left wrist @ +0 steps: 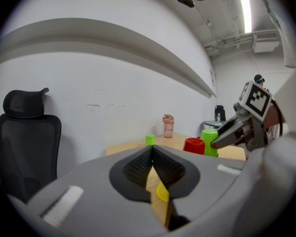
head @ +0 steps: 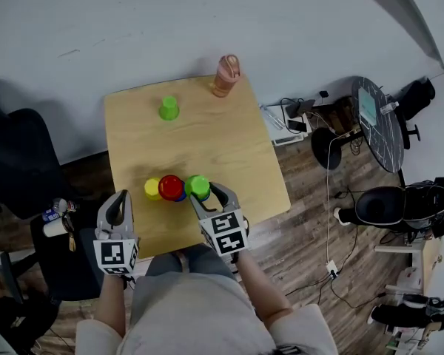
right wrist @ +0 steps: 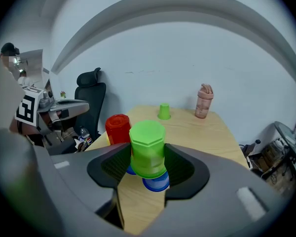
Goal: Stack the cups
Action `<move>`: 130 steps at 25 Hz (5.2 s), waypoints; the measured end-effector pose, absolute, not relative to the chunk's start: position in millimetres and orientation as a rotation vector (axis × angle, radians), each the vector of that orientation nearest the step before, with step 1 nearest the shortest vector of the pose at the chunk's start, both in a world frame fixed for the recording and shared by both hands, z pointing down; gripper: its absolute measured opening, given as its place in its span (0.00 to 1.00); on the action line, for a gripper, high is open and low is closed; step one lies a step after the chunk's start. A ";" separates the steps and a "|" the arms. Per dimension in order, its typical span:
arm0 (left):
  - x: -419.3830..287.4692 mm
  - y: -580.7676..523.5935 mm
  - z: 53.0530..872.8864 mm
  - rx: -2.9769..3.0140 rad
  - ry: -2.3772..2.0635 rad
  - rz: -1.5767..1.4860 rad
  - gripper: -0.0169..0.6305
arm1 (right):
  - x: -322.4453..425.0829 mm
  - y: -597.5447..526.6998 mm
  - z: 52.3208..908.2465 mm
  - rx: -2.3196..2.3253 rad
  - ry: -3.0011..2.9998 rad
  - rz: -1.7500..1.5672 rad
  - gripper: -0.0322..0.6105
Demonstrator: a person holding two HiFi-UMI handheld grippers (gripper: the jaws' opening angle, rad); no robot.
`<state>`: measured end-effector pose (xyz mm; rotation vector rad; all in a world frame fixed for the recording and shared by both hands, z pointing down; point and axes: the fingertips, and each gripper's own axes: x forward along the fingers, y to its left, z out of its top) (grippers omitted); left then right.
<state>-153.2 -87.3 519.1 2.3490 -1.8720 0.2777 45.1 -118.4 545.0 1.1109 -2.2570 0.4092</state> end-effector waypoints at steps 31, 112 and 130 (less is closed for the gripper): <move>-159.9 -88.1 520.9 2.329 -1.877 0.285 0.12 | 35.4 -117.8 556.9 1.099 -2.222 0.444 0.38; -166.3 -49.9 510.1 1.915 -2.282 0.279 0.12 | 19.3 -288.2 469.1 0.823 -2.640 0.386 0.36; -148.4 -44.3 481.7 2.345 -1.967 0.190 0.12 | 59.6 -136.7 432.2 1.168 -2.568 0.432 0.36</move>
